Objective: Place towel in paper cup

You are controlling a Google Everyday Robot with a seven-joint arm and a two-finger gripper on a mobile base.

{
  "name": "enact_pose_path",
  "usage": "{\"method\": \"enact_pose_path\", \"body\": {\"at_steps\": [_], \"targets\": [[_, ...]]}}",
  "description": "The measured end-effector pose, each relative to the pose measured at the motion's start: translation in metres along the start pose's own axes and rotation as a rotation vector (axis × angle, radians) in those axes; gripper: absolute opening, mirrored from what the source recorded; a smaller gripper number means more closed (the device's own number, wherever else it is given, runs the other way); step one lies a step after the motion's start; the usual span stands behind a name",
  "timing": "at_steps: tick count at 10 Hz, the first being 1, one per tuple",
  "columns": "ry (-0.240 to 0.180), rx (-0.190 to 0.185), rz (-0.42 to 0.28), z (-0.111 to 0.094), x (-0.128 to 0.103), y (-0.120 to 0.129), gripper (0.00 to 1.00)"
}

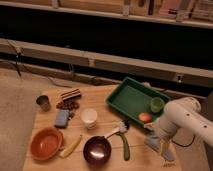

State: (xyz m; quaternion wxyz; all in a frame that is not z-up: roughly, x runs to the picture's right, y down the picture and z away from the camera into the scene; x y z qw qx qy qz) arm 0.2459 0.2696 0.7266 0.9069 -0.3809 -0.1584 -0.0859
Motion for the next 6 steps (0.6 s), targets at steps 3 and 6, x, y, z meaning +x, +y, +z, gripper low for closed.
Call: {"method": "enact_pose_path", "body": {"at_steps": [3,6], "targets": [[-0.034,-0.096,0.053,0.028,0.018,-0.007,0.8],[0.024,-0.119,0.094,0.03,0.027,-0.008,0.8]]}}
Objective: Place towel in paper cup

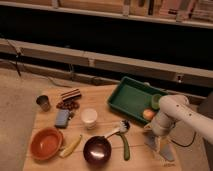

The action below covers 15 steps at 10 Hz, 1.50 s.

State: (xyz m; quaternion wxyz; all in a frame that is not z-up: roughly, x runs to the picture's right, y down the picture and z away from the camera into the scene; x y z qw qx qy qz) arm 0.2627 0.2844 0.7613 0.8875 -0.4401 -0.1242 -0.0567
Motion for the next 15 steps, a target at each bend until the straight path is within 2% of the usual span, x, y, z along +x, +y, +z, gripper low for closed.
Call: {"method": "enact_pose_path", "body": {"at_steps": [3,9,12,15], "targets": [[0.084,0.025,0.002,-0.005,0.0,0.001,0.8],[0.265,0.071,0.071,-0.008,0.02,0.002,0.8],[0.335,0.087,0.105,-0.008,0.034,0.0,0.8],[0.37,0.101,0.139,-0.006,0.043,-0.002,0.8]]}}
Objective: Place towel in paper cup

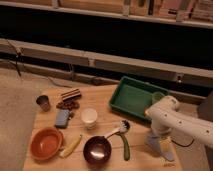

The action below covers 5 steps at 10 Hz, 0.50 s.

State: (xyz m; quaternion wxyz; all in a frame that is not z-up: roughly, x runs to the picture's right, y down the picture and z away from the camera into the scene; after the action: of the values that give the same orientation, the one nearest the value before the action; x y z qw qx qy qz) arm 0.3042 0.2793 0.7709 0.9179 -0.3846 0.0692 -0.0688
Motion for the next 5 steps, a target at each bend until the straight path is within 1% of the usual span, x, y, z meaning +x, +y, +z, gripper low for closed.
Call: {"method": "enact_pose_path", "body": {"at_steps": [2,4,5], "targets": [[0.021,0.004,0.019,0.0046,0.0028,-0.0023,0.8],[0.023,-0.004,0.024,0.0081,0.002,-0.0061,0.8],[0.018,-0.01,0.029,0.0104,0.0026,-0.0073,0.78]]}}
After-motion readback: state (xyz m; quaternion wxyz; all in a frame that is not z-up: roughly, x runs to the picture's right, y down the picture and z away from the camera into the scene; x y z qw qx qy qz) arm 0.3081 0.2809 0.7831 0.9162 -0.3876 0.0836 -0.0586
